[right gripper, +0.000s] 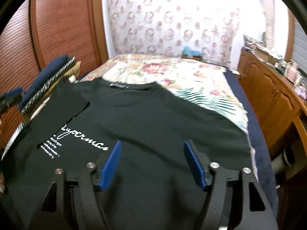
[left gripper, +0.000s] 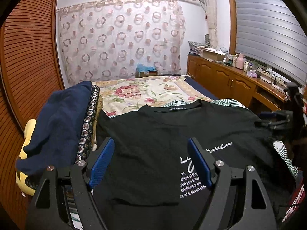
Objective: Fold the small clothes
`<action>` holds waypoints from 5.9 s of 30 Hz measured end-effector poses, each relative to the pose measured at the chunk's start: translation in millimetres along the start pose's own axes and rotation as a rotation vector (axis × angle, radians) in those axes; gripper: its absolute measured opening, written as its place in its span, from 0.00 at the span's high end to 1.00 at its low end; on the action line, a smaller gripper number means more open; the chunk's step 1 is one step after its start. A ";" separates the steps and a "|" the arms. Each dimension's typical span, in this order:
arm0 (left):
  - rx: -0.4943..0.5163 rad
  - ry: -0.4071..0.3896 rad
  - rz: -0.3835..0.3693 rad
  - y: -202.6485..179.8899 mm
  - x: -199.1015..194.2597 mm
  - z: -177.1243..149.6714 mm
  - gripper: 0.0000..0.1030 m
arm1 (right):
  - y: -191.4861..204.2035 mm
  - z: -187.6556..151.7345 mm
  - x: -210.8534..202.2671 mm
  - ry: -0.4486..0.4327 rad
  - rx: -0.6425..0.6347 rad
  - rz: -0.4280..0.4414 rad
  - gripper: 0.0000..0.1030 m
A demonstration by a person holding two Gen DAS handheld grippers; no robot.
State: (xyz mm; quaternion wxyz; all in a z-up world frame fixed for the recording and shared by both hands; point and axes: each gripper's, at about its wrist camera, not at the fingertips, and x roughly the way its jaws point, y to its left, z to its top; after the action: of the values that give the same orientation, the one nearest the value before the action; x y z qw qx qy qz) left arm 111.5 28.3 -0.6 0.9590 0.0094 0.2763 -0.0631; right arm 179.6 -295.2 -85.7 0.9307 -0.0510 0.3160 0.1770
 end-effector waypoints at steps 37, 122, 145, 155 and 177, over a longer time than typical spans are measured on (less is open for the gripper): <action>0.008 0.175 -0.095 -46.5 19.0 -68.0 0.23 | -94.7 -59.5 -40.7 0.169 0.194 -0.098 0.43; 0.001 0.181 -0.091 -41.7 22.3 -68.3 0.23 | 26.0 64.0 52.5 0.067 -0.129 0.107 0.97; -0.010 0.183 -0.097 -39.4 22.8 -68.1 0.23 | 44.4 44.2 56.3 0.118 -0.162 0.089 0.58; -0.016 0.180 -0.108 -34.2 25.2 -63.0 0.23 | 13.2 21.6 86.8 0.183 -0.067 0.051 0.58; 0.025 0.260 0.113 51.8 98.1 32.5 0.49 | 11.4 1.2 91.1 0.127 -0.075 0.028 0.55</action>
State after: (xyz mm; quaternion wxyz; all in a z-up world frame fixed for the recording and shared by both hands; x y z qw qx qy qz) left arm 217.5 66.6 -26.0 0.9169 0.0448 0.3964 -0.0105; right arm 243.4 -257.3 -139.7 0.9037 -0.0923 0.3683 0.1981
